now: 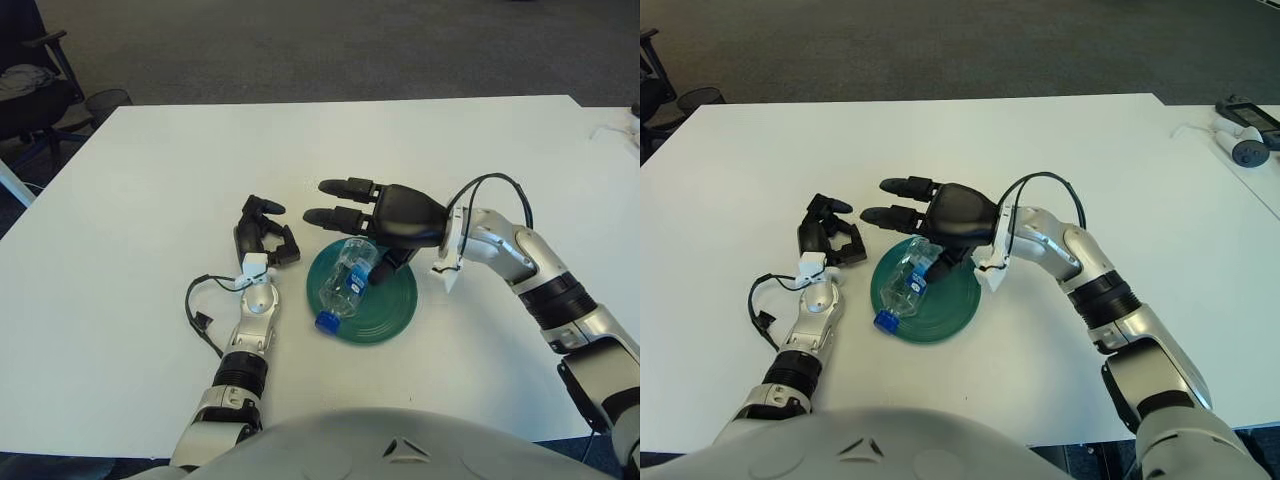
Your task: Put the bottle into the plate.
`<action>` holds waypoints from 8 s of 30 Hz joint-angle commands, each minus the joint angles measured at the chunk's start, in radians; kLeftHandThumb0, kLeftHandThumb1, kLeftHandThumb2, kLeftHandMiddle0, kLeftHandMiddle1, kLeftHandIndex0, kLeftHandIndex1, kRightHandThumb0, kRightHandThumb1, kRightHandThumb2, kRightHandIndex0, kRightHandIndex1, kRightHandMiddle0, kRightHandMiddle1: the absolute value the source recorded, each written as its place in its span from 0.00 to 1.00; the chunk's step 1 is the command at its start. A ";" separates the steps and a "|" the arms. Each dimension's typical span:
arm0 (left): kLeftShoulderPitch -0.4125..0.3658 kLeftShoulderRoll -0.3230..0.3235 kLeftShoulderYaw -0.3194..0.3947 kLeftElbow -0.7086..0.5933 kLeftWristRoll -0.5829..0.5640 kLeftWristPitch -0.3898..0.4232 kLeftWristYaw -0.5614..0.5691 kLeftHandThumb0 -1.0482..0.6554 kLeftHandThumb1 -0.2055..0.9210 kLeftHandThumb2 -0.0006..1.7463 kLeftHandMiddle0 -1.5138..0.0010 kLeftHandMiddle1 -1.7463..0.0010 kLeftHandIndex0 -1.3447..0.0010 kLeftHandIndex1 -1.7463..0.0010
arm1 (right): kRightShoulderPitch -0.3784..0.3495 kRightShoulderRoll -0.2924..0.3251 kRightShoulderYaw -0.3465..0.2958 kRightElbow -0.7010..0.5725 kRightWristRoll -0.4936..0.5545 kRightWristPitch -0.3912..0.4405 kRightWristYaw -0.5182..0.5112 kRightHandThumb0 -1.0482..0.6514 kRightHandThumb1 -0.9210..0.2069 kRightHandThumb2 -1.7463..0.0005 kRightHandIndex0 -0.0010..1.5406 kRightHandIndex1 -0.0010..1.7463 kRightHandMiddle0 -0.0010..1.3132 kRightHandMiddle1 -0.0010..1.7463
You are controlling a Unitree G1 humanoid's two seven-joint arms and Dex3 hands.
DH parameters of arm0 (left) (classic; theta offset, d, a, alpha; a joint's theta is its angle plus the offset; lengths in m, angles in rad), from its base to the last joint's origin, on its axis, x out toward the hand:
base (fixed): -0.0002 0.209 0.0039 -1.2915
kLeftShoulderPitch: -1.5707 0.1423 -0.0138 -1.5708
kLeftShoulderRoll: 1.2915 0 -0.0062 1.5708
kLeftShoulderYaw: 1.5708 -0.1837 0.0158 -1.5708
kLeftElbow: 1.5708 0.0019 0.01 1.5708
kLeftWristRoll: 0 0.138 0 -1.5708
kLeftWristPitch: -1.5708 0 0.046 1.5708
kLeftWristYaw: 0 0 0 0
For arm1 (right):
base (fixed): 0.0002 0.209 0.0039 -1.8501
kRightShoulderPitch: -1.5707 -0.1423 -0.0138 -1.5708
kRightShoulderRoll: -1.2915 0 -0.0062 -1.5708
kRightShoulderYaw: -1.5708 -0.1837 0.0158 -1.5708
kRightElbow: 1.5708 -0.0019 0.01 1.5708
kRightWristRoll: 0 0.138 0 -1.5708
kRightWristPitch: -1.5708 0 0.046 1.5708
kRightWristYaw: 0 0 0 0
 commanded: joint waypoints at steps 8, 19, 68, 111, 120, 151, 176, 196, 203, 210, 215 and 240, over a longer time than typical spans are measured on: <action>0.045 -0.010 0.007 -0.007 0.037 0.145 0.043 0.61 0.22 0.93 0.46 0.02 0.56 0.00 | -0.148 -0.016 -0.058 0.119 0.490 0.131 0.277 0.00 0.00 0.66 0.02 0.01 0.00 0.14; 0.075 -0.029 0.003 -0.099 0.026 0.233 0.028 0.61 0.16 0.98 0.44 0.00 0.51 0.00 | -0.153 0.092 -0.200 0.166 0.756 0.392 0.344 0.02 0.00 0.77 0.08 0.02 0.00 0.28; 0.145 -0.021 -0.024 -0.251 0.051 0.352 0.028 0.61 0.12 1.00 0.41 0.02 0.49 0.00 | 0.221 0.542 -0.425 0.142 0.798 0.527 -0.031 0.30 0.00 0.63 0.22 0.02 0.00 0.53; 0.157 0.005 0.004 -0.270 0.010 0.347 -0.038 0.61 0.13 1.00 0.42 0.01 0.50 0.00 | 0.216 0.568 -0.407 0.131 0.769 0.541 -0.060 0.30 0.00 0.63 0.23 0.02 0.00 0.53; 0.154 0.006 0.007 -0.264 0.016 0.345 -0.034 0.61 0.13 1.00 0.42 0.00 0.50 0.00 | 0.214 0.569 -0.404 0.134 0.767 0.540 -0.064 0.30 0.00 0.63 0.23 0.02 0.00 0.53; 0.138 0.003 0.030 -0.226 -0.014 0.303 -0.058 0.61 0.13 1.00 0.42 0.00 0.49 0.00 | 0.209 0.575 -0.399 0.143 0.761 0.536 -0.071 0.30 0.00 0.63 0.23 0.01 0.00 0.53; 0.139 -0.007 0.019 -0.258 0.008 0.315 -0.049 0.61 0.13 1.00 0.42 0.00 0.50 0.00 | 0.215 0.572 -0.402 0.134 0.764 0.539 -0.067 0.30 0.00 0.63 0.23 0.01 0.00 0.53; 0.130 -0.007 0.026 -0.260 -0.018 0.311 -0.064 0.61 0.16 0.98 0.44 0.00 0.51 0.00 | 0.219 0.569 -0.403 0.125 0.767 0.542 -0.064 0.30 0.00 0.63 0.23 0.01 0.00 0.53; 0.122 -0.008 0.028 -0.255 -0.021 0.301 -0.057 0.61 0.15 0.99 0.43 0.00 0.51 0.00 | 0.216 0.568 -0.405 0.129 0.767 0.542 -0.064 0.30 0.00 0.63 0.23 0.01 0.00 0.53; 0.117 -0.007 0.025 -0.252 0.003 0.284 -0.034 0.61 0.15 0.99 0.43 0.00 0.51 0.00 | 0.215 0.568 -0.405 0.131 0.768 0.542 -0.064 0.30 0.00 0.63 0.24 0.01 0.00 0.53; 0.113 -0.005 0.025 -0.253 0.021 0.300 -0.018 0.61 0.15 0.99 0.43 0.00 0.50 0.00 | 0.212 0.569 -0.404 0.134 0.766 0.542 -0.065 0.30 0.00 0.63 0.24 0.01 0.00 0.53; 0.128 -0.010 0.020 -0.289 0.047 0.327 0.001 0.61 0.13 1.00 0.42 0.00 0.49 0.00 | 0.223 0.571 -0.400 0.116 0.764 0.546 -0.068 0.30 0.00 0.63 0.24 0.01 0.00 0.53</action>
